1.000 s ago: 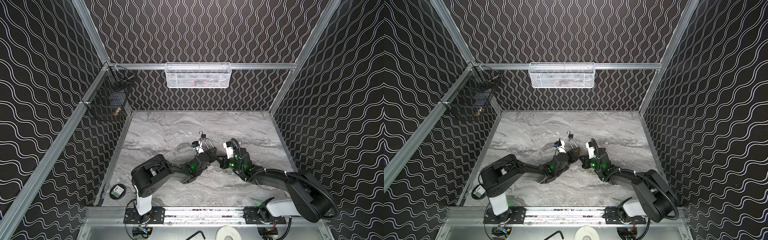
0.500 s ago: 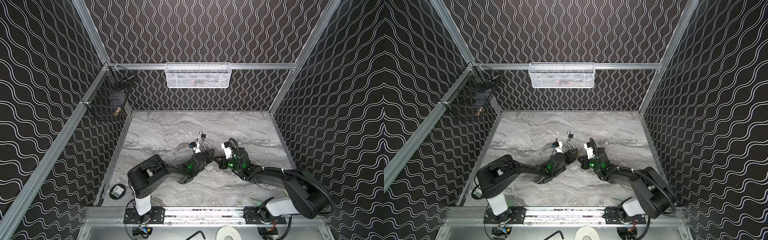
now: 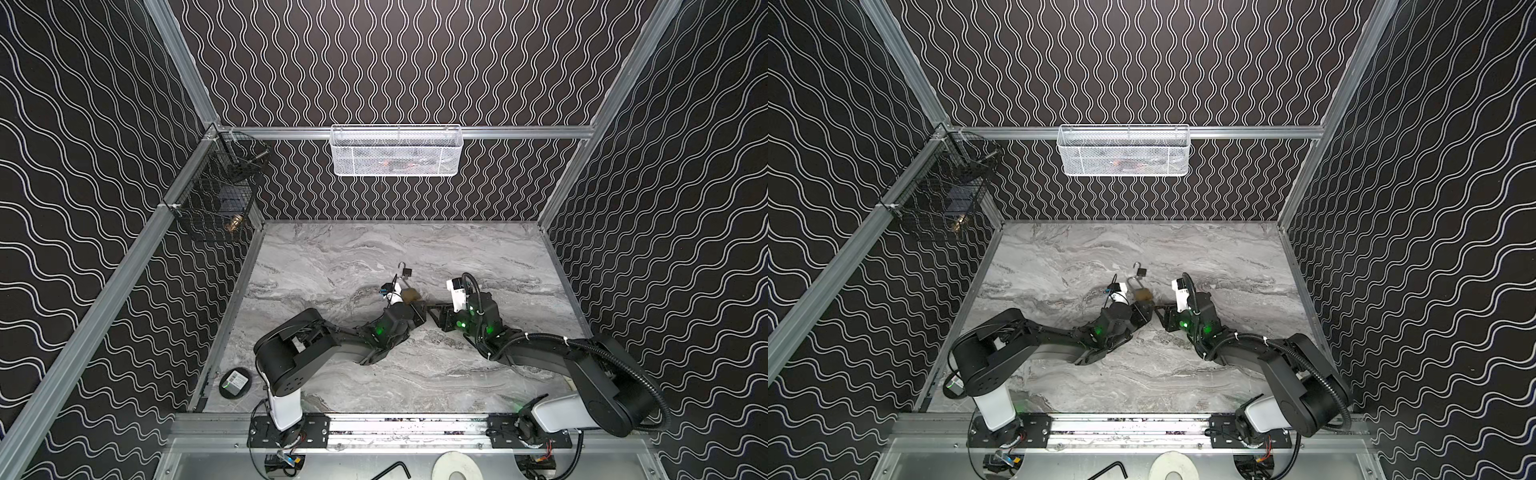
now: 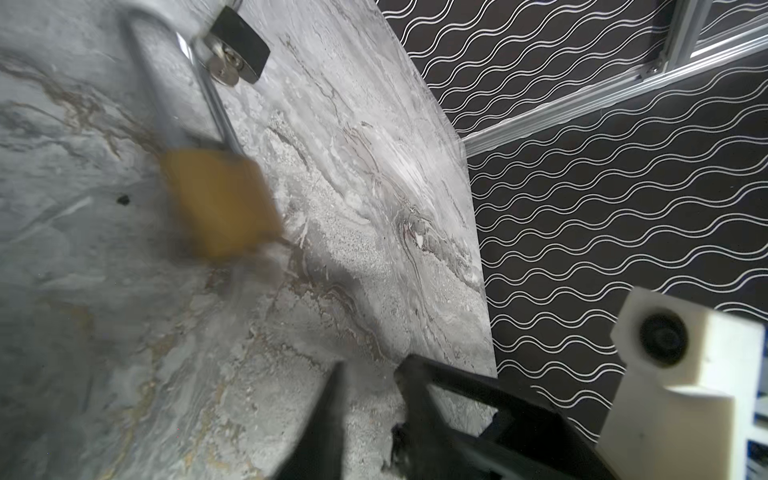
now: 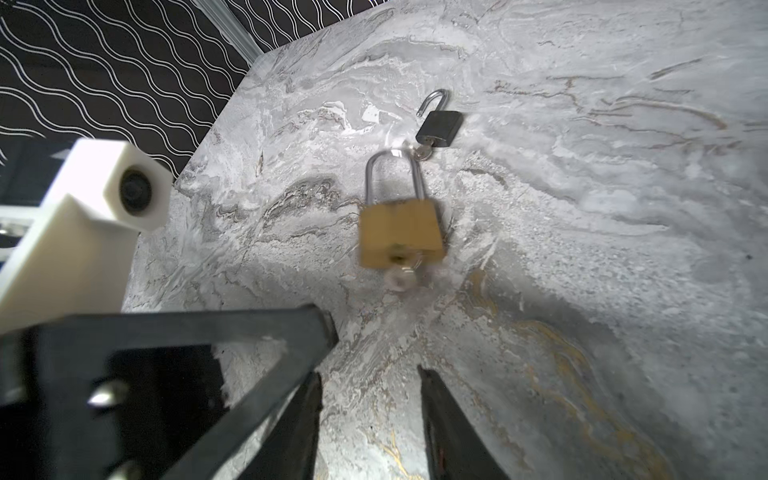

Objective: Unlock with the key

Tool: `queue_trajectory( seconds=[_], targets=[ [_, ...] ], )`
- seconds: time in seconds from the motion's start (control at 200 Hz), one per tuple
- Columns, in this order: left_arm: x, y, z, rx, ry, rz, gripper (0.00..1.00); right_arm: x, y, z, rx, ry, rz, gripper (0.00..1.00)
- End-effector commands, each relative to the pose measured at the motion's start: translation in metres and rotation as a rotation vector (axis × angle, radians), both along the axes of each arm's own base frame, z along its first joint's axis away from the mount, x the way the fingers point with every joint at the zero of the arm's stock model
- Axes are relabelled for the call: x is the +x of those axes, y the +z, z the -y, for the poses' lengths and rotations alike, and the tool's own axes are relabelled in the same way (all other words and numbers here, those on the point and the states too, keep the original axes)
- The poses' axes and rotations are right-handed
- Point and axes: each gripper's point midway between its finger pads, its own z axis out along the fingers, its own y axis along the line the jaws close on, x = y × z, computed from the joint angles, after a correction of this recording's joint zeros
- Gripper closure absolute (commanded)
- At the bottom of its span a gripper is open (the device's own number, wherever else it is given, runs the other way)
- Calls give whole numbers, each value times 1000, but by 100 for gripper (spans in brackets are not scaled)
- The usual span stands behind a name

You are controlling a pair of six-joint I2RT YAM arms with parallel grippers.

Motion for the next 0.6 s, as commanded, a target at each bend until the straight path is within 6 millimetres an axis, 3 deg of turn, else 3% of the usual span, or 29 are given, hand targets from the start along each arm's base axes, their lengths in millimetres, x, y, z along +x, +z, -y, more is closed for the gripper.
queue_trajectory(
  seconds=[0.0,0.075,0.2,0.34,0.39,0.48,0.596],
  targets=[
    [-6,-1,10,-10,-57,-17,83,11,22,-7,47,-3,79,63],
    [-6,-1,2,-2,-39,-15,82,15,15,-5,24,-21,58,60],
    [12,8,-35,75,-15,-17,77,16,15,2,14,-56,58,54],
    [33,12,-79,419,-90,-94,59,19,18,7,-16,-77,78,35],
    [36,10,-86,472,-147,-118,53,20,13,7,-33,-73,68,28],
    [40,4,-90,430,-247,-128,44,31,3,-2,-70,-48,29,14],
    [44,-8,-97,336,-294,-171,40,48,-4,-26,-63,36,-90,12]
  ],
)
